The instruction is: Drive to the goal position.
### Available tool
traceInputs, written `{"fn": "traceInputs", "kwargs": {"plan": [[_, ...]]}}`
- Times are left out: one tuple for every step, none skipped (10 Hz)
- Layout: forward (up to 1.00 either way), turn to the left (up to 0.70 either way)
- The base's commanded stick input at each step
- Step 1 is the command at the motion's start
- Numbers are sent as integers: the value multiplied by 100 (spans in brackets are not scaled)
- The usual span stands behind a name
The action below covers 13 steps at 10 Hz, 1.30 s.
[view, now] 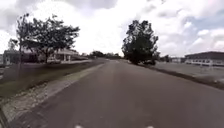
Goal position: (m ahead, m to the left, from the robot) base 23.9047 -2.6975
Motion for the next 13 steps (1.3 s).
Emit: {"fn": "traceInputs", "kwargs": {"plan": [[70, 0], [70, 0], [70, 0], [70, 0], [70, 0], [70, 0], [70, 0], [70, 0], [70, 0], [70, 0], [70, -18], [70, -35], [70, -35]]}}
